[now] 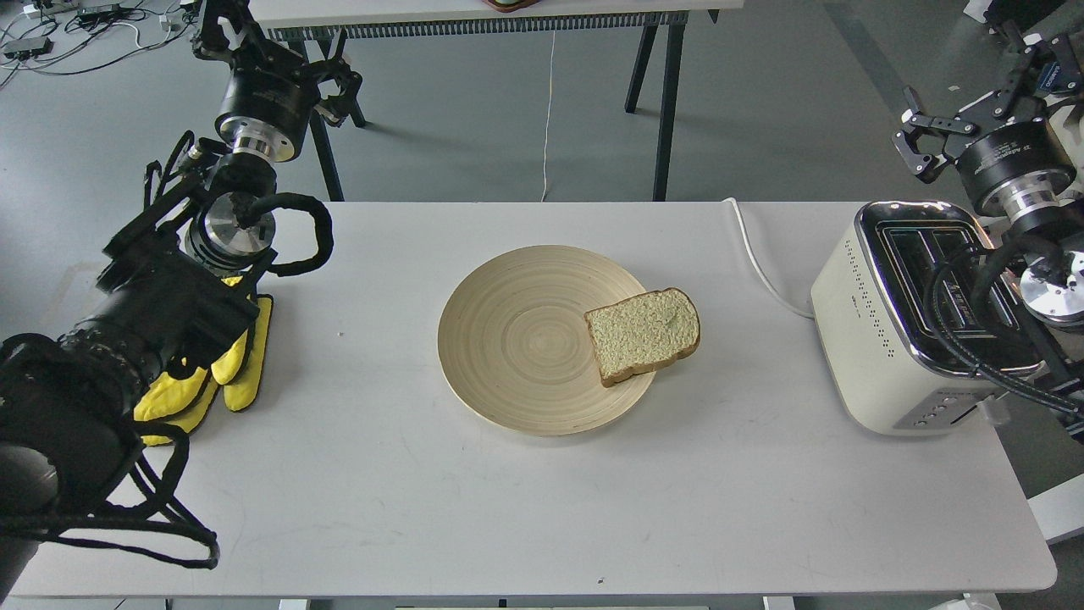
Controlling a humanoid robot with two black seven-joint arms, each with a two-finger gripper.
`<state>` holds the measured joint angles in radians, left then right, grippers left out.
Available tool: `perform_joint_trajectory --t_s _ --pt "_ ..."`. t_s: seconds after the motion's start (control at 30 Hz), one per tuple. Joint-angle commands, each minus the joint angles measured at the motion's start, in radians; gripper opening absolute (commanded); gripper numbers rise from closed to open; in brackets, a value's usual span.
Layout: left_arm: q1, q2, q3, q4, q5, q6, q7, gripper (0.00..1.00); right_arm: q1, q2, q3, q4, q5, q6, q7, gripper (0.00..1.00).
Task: Put bread in toaster with right arm
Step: 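Lift the right gripper up and away from the toaster, then move the right gripper to the bread slice on the plate and grasp it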
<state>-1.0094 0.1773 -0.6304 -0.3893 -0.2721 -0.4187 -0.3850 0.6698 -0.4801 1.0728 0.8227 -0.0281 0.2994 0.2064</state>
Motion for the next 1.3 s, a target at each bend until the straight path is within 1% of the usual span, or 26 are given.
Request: perform_joint_trajectory --t_s 0.0,0.2,0.27,0.33,0.4,0.47,0.53,0.63,0.77,0.9,0.97,1.03,1.1,1.27 --pt "0.000 0.001 0.000 0.000 -0.001 -0.002 0.000 1.00 0.005 0.000 -0.004 0.009 -0.003 0.001 0.001 0.99" --pt "0.002 0.004 -0.002 0.000 -0.002 -0.014 0.002 1.00 0.042 -0.003 -0.033 0.016 -0.010 -0.002 0.001 0.99" --pt "0.002 0.004 -0.002 0.000 -0.002 -0.015 0.002 1.00 0.056 -0.006 -0.071 0.053 -0.041 -0.020 0.001 0.99" --pt "0.002 0.004 -0.002 0.000 -0.002 -0.015 0.002 1.00 0.062 -0.020 -0.122 0.122 -0.116 -0.077 0.002 0.99" --pt "0.002 0.002 -0.003 0.000 -0.002 -0.014 0.002 1.00 0.063 -0.029 -0.152 0.197 -0.227 -0.179 0.001 0.99" --pt "0.002 0.002 -0.003 0.000 -0.002 -0.014 0.002 1.00 0.063 -0.046 -0.172 0.246 -0.320 -0.235 -0.001 0.99" --pt "0.002 0.002 -0.002 0.000 -0.002 -0.014 0.002 1.00 0.065 -0.070 -0.224 0.292 -0.409 -0.261 -0.004 0.99" --pt "0.002 0.002 -0.002 0.000 -0.002 -0.014 0.002 1.00 0.085 -0.106 -0.319 0.320 -0.530 -0.267 -0.004 0.99" --pt "0.002 0.001 -0.002 0.000 -0.002 -0.012 0.002 1.00 0.120 -0.112 -0.460 0.309 -0.671 -0.296 -0.012 0.99" --pt "0.002 0.001 -0.002 0.000 -0.002 -0.012 0.002 1.00 0.122 -0.094 -0.588 0.302 -0.760 -0.325 -0.010 0.99" --pt "0.002 -0.001 0.000 0.000 -0.002 -0.012 0.002 1.00 0.120 -0.056 -0.632 0.242 -0.785 -0.351 -0.005 0.99" --pt "0.002 -0.001 0.000 0.000 -0.002 -0.012 0.002 1.00 0.122 0.020 -0.671 0.169 -0.789 -0.358 -0.001 0.98" --pt "0.002 -0.001 0.000 0.000 -0.002 -0.012 0.002 1.00 0.126 0.072 -0.703 0.119 -0.791 -0.361 -0.001 0.95" --pt "0.002 -0.001 0.000 0.000 -0.002 -0.012 0.002 1.00 0.145 0.121 -0.770 0.050 -0.861 -0.367 -0.012 0.92"
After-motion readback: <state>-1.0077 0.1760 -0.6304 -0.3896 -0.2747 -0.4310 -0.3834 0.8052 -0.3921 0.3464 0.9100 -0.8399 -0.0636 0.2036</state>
